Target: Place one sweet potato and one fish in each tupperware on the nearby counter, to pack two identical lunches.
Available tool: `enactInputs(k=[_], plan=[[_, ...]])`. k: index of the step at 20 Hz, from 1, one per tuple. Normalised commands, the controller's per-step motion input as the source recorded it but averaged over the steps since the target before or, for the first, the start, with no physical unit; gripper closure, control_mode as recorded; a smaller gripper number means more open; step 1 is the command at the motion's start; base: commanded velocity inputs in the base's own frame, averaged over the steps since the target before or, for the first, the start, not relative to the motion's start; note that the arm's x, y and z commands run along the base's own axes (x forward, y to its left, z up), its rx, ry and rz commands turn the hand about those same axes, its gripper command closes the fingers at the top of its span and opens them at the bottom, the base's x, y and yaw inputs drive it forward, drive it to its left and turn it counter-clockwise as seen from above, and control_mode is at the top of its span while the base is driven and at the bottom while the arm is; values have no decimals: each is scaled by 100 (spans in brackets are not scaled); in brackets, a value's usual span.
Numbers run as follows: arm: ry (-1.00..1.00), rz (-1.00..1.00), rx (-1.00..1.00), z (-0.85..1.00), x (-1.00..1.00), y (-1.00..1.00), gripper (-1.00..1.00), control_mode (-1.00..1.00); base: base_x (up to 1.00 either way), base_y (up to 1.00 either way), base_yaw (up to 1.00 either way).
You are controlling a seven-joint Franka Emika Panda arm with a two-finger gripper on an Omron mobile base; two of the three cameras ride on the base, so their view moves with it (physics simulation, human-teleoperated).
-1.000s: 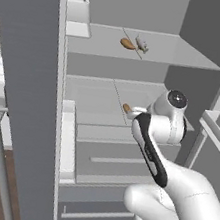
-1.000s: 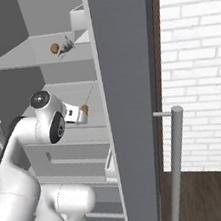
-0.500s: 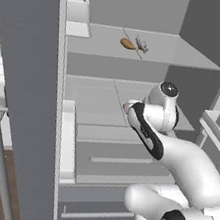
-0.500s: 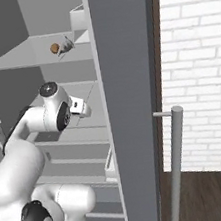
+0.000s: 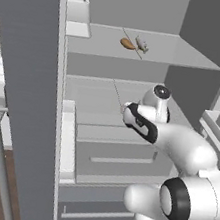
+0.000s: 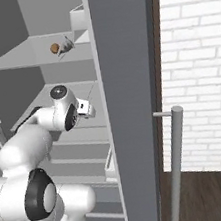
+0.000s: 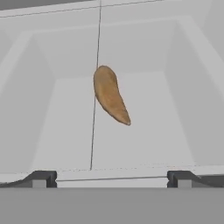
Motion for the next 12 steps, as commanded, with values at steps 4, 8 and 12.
enactInputs(k=[4, 8, 12], plan=[[0, 3, 0, -12, 39, 0, -100, -100, 0, 0, 0], [0, 2, 0, -12, 42, 0, -100, -100, 0, 0, 0], [0, 2, 0, -16, 46, 0, -100, -100, 0, 0, 0]])
